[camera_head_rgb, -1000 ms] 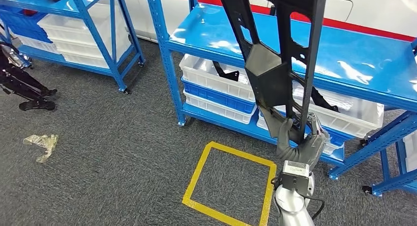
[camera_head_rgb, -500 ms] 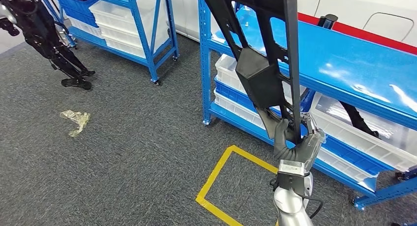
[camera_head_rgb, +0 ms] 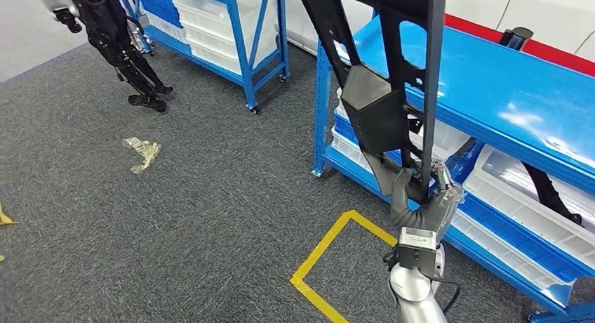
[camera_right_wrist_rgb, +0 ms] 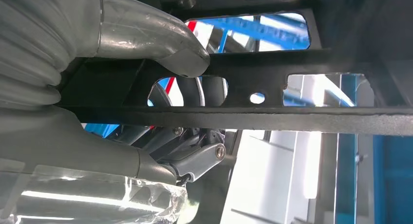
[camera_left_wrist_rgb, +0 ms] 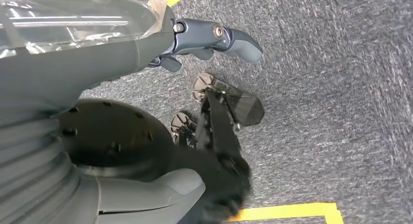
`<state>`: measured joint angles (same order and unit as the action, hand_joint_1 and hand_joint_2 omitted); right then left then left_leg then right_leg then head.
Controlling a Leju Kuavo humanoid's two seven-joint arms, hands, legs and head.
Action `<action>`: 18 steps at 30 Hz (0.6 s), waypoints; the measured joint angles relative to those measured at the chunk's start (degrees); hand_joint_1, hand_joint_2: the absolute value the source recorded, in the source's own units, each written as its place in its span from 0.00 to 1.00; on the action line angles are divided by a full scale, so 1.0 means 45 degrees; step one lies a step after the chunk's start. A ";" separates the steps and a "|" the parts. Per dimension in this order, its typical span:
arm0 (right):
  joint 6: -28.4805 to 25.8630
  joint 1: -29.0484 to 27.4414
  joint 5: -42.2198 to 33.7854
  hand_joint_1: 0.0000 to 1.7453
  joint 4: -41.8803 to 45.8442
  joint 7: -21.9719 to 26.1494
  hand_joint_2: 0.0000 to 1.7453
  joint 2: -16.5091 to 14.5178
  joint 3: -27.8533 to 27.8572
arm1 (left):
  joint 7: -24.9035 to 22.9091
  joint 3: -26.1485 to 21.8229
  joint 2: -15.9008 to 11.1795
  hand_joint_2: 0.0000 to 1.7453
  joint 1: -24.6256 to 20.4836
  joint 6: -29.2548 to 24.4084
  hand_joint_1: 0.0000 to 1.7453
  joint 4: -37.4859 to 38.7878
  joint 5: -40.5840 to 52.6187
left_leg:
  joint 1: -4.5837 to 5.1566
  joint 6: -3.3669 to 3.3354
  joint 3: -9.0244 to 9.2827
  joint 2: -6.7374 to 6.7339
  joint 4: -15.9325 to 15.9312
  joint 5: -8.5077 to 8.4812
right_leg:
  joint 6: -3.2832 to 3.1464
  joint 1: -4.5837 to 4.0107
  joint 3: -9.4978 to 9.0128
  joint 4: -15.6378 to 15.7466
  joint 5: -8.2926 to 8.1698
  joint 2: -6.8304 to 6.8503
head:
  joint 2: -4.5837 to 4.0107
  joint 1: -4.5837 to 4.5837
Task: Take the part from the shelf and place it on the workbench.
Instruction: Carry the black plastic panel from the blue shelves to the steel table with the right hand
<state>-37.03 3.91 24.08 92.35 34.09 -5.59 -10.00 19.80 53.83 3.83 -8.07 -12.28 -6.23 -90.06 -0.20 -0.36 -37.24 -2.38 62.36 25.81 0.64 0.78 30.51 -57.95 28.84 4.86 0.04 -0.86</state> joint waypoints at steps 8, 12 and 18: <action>-0.0016 0.0045 0.0094 1.00 -0.0030 -0.0061 1.00 0.0168 0.0002 | -0.0200 0.0157 0.0094 1.00 0.0017 -0.0012 0.00 0.0004 0.0077 | 0.0077 -0.0567 0.0574 0.0527 -0.1246 -0.0393 | 0.0231 -0.0037 0.0597 -0.1464 0.0890 -0.0574 | 0.0004 0.0029; -0.0035 -0.0101 0.0155 1.00 -0.0030 -0.0161 1.00 0.0342 0.0011 | -0.0237 0.0333 0.0188 1.00 0.0036 -0.0006 0.00 0.0005 0.0152 | 0.0030 -0.0589 0.0546 0.1256 -0.1232 -0.0425 | 0.0350 0.0001 0.1713 -0.3551 0.1429 -0.1038 | 0.0002 0.0034; -0.0034 -0.0141 0.0175 1.00 -0.0029 -0.0194 1.00 0.0437 0.0006 | -0.0255 0.0416 0.0189 1.00 0.0053 -0.0006 0.00 0.0010 0.0181 | -0.0011 -0.0193 0.0329 0.2158 -0.0921 -0.0365 | 0.0533 0.0176 0.0243 -0.0169 -0.0011 -0.1800 | 0.0003 0.0016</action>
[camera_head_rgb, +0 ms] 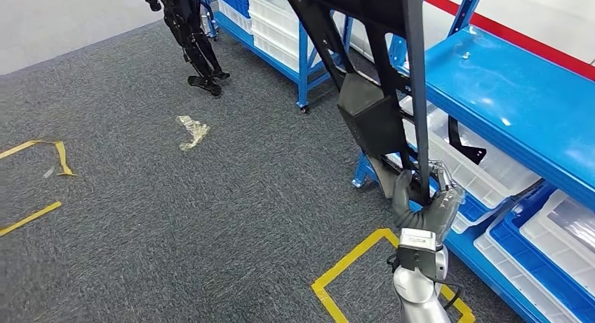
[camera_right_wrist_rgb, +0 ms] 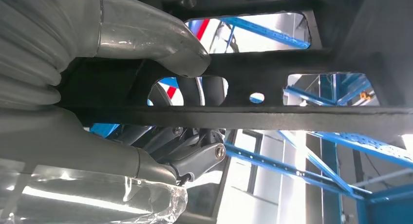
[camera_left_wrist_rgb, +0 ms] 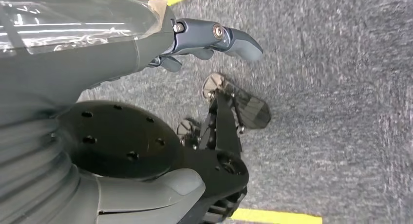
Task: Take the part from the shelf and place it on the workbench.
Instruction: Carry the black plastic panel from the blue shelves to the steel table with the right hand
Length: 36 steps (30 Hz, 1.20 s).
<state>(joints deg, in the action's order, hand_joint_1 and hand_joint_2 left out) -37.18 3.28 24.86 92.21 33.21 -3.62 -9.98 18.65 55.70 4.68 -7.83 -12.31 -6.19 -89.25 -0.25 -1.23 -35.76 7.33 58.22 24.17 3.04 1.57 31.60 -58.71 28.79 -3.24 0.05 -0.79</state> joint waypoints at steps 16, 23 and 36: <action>0.0000 -0.0119 0.0063 1.00 0.0174 -0.0069 1.00 0.0007 0.0135 | -0.0046 0.0574 -0.0021 1.00 -0.0213 -0.0234 0.00 0.0019 -0.0074 | 0.0320 -0.0181 0.0043 -0.2384 0.0093 0.0285 | -0.0412 -0.0297 -0.0177 0.0059 0.0113 0.2248 | 0.0001 -0.0094; 0.0151 0.0050 -0.0175 1.00 0.0131 0.0137 1.00 -0.0072 0.0177 | 0.0189 0.0585 -0.0050 1.00 -0.0472 -0.0457 0.00 0.0029 -0.0187 | 0.0137 -0.0460 0.0245 -0.1202 -0.0277 0.0010 | -0.0368 -0.0215 0.1389 -0.3301 0.1543 0.0824 | 0.0000 -0.0061; 0.0289 0.0223 -0.0191 1.00 -0.0134 0.0272 1.00 -0.0238 0.0194 | 0.0300 0.0409 -0.0065 1.00 -0.0292 -0.0594 0.00 0.0039 -0.0198 | 0.0041 0.0154 -0.0752 -0.0962 0.1536 0.0900 | -0.0412 -0.0060 0.0072 -0.0089 -0.0086 0.0752 | 0.0000 -0.0129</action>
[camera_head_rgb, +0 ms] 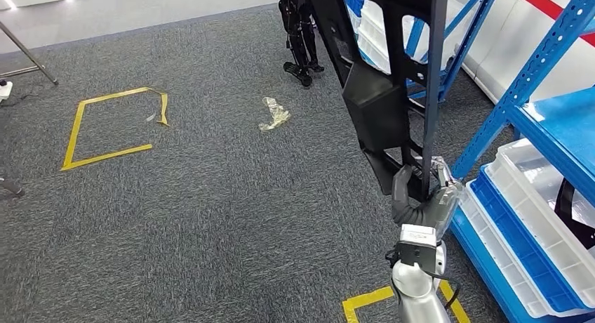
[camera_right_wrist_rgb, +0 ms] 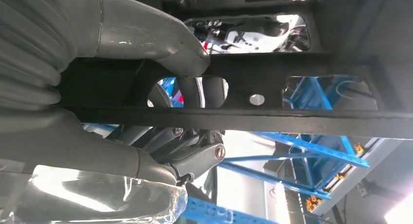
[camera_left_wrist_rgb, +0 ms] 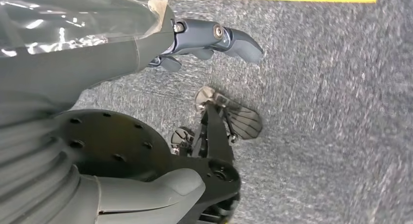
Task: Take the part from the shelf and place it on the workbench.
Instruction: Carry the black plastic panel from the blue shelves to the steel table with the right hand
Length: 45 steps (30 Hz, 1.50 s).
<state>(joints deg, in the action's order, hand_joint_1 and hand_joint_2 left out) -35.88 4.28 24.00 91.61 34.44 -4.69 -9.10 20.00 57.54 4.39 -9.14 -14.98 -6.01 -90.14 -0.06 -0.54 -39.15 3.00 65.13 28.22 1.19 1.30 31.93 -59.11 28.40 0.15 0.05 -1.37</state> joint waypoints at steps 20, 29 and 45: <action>-0.0192 -0.0477 0.0092 1.00 -0.0153 0.0200 1.00 0.0152 0.0015 | -0.0104 -0.0135 -0.0023 1.00 0.0198 0.0494 0.00 -0.0005 0.0000 | 0.0144 -0.0631 0.0965 0.0188 -0.1701 -0.0886 | 0.0331 -0.0125 0.1391 -0.2890 0.1162 -0.0021 | -0.0001 0.0040; -0.0444 -0.0515 0.1019 1.00 -0.0137 -0.0113 1.00 0.0203 -0.0155 | -0.0361 -0.0064 0.0035 1.00 0.0387 0.0419 0.00 -0.0001 0.0116 | 0.0070 -0.0104 0.0493 0.0334 -0.0915 -0.0441 | -0.0010 0.0040 0.0151 -0.0052 -0.0145 -0.0174 | -0.0001 0.0016; -0.0565 -0.0777 0.1370 1.00 0.0214 -0.0357 1.00 0.0245 -0.0314 | -0.0418 0.0332 0.0175 1.00 0.0222 0.0170 0.00 -0.0001 0.0214 | 0.0126 -0.0531 0.1040 -0.0897 -0.1626 -0.0683 | 0.0115 -0.0192 0.0270 -0.0860 0.0605 0.0862 | -0.0001 0.0024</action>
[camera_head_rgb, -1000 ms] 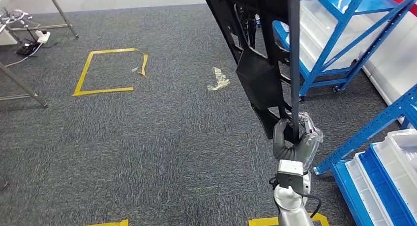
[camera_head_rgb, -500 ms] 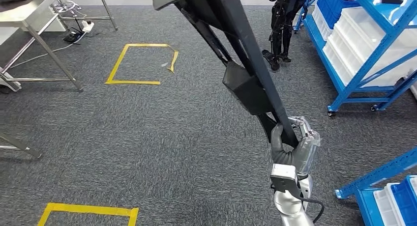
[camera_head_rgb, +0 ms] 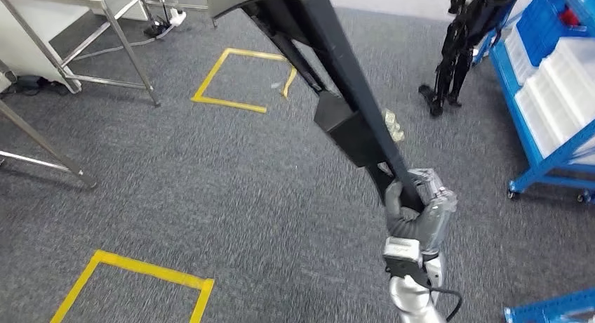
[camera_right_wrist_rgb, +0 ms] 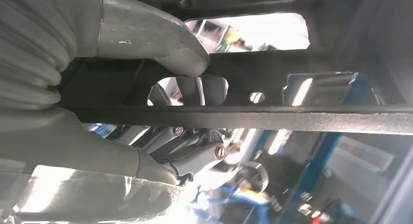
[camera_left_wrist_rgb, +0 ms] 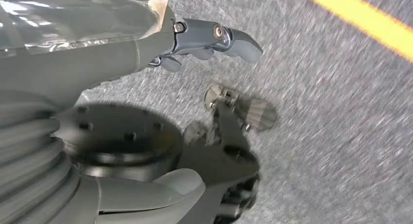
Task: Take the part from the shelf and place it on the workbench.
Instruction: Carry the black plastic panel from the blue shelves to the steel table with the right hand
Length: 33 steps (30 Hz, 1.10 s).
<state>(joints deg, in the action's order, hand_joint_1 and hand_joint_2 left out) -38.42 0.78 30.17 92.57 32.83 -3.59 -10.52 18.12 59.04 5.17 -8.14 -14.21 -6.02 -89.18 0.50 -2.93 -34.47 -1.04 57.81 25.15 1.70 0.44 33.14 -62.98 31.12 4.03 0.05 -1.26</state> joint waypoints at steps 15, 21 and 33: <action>0.0058 0.0032 -0.0097 1.00 0.0018 -0.0015 1.00 0.0077 -0.0125 | -0.0072 0.0214 -0.0068 1.00 -0.0028 -0.0009 0.00 0.0001 -0.0184 | -0.0068 0.0511 -0.0446 0.1147 0.0903 0.0546 | -0.0119 0.0261 -0.0099 0.0854 -0.0811 -0.0987 | 0.0000 -0.0035; 0.0117 0.0060 -0.0258 1.00 -0.0045 0.0093 1.00 0.0069 -0.0198 | -0.0088 0.0209 -0.0070 1.00 -0.0006 -0.0050 0.00 0.0001 -0.0200 | -0.0118 0.0555 -0.1750 0.0246 0.3261 0.1200 | -0.0315 0.0103 -0.0151 0.0851 -0.0690 -0.0053 | -0.0001 -0.0067; 0.0324 0.0575 -0.0365 1.00 -0.0382 0.0234 1.00 -0.0023 -0.0435 | -0.0003 -0.0013 -0.0013 1.00 0.0058 -0.0120 0.00 -0.0004 -0.0214 | -0.0022 -0.0074 0.0026 0.0529 -0.0091 -0.0085 | 0.0038 0.0025 0.0982 -0.1950 0.0682 -0.0778 | -0.0001 -0.0027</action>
<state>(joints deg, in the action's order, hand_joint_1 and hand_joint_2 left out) -36.96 3.37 28.52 90.85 33.88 -3.69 -12.47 18.11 58.98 5.11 -7.88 -14.75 -6.03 -90.14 0.40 -3.26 -34.35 1.34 57.40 24.76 1.88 0.55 37.56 -71.76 34.19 0.53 0.04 -1.38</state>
